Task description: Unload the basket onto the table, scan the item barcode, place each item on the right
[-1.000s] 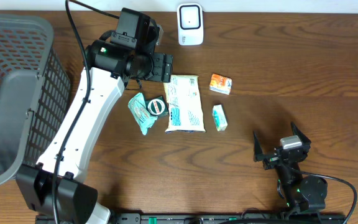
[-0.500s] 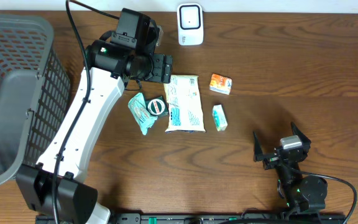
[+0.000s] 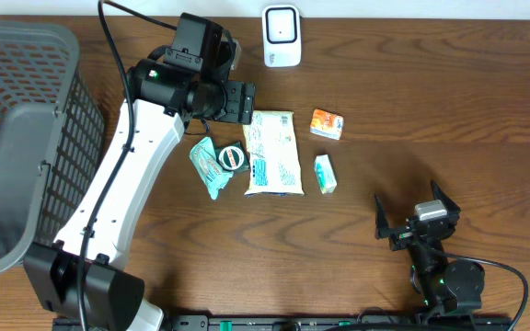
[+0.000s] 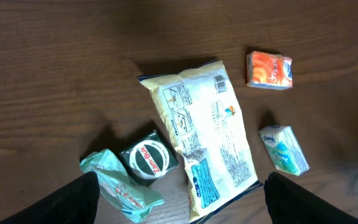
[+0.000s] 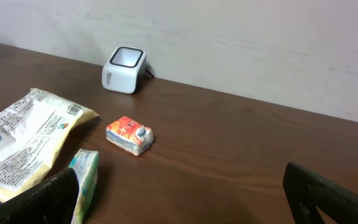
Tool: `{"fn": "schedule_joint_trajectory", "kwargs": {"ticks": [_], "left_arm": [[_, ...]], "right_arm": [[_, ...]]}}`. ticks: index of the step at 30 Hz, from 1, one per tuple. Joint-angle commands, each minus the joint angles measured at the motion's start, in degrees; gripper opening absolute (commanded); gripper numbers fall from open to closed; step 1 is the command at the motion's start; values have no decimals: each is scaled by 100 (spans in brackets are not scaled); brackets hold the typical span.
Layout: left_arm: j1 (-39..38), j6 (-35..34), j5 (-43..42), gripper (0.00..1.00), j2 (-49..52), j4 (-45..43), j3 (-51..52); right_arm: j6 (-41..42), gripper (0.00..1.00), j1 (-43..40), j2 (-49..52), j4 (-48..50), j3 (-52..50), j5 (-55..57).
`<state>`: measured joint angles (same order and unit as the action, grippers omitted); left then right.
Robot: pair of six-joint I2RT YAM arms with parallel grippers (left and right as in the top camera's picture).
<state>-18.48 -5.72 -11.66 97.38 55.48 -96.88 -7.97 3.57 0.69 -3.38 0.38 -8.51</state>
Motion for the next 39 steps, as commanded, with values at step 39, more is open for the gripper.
{"fn": "schedule_joint_trajectory", "kwargs": {"ticks": [39], "left_arm": [[31, 76, 74, 85, -50, 63, -70]], "right_arm": [[63, 99, 39, -26, -24, -7, 2]]}}
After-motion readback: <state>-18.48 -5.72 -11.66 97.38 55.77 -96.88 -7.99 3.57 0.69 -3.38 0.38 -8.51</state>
